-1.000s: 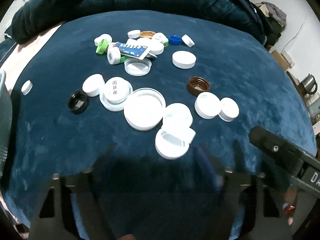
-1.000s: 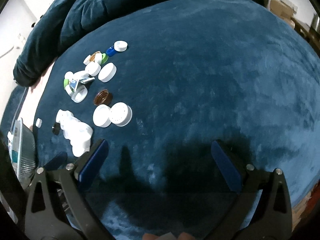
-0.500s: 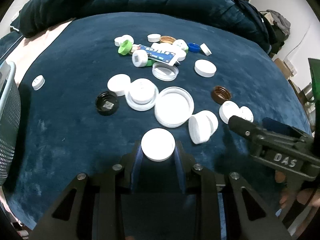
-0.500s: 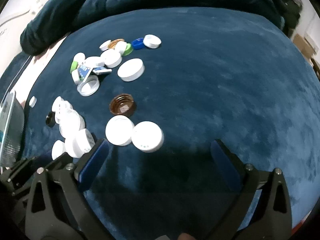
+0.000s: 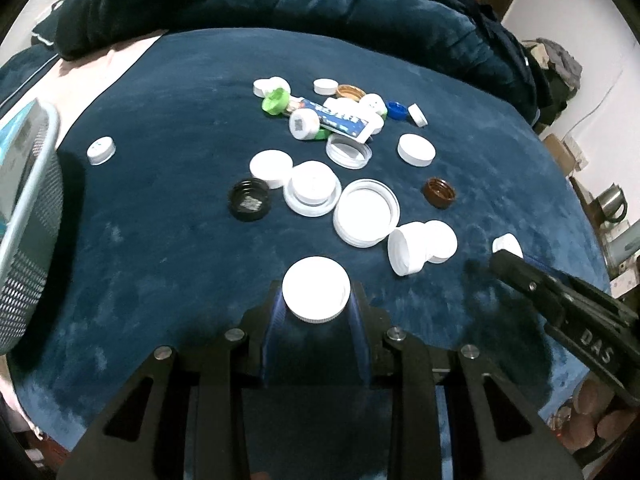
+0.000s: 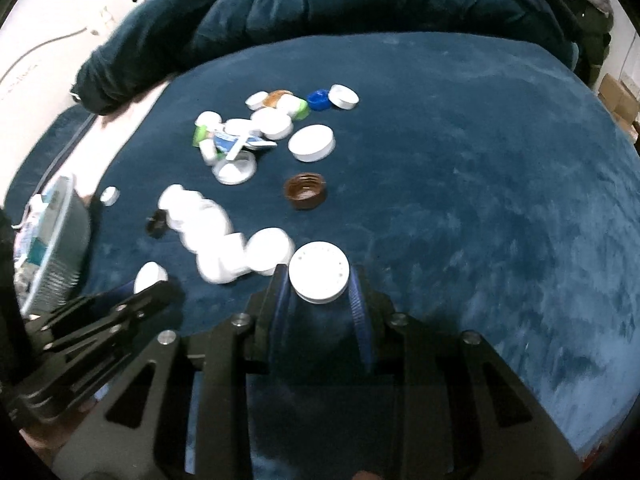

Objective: Organize objects
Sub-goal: 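Grasp a white cap with the left gripper while the right gripper grasps another white cap, then carry both white caps over the grey basket and open both grippers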

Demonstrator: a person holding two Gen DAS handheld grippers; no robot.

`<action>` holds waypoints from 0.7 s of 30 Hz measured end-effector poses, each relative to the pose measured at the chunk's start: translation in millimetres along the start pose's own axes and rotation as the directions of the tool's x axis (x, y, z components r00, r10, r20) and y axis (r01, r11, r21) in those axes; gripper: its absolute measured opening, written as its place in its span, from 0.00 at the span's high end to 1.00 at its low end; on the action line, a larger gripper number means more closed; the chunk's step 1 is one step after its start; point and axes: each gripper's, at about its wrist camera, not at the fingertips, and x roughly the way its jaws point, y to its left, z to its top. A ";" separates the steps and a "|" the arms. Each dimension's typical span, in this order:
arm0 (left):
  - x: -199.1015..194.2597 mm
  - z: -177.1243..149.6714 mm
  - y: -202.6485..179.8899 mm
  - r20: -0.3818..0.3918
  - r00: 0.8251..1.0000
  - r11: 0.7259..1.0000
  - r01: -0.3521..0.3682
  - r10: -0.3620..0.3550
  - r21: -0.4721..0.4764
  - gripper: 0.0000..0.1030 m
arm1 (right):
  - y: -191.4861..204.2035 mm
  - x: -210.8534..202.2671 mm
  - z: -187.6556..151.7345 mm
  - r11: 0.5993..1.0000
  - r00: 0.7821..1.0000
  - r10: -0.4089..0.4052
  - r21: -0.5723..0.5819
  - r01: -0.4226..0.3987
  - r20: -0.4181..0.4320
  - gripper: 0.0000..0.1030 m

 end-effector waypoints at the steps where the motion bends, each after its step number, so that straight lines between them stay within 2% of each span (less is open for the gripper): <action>1: -3.3 0.0 1.8 0.005 1.000 1.000 -0.001 0.001 -0.002 0.69 | 5.3 -4.3 -1.4 1.000 1.000 0.009 -0.008 -0.009 0.006 0.70; 10: -48.6 -2.5 31.4 0.079 0.996 0.999 -0.048 0.050 -0.022 0.69 | 55.1 -15.6 4.4 0.995 0.998 0.060 -0.081 -0.057 0.026 0.70; 21: -113.7 -8.6 98.1 0.180 0.975 0.983 -0.106 0.132 -0.147 0.69 | 148.3 -23.6 11.1 0.960 0.979 0.201 -0.203 -0.192 0.025 0.70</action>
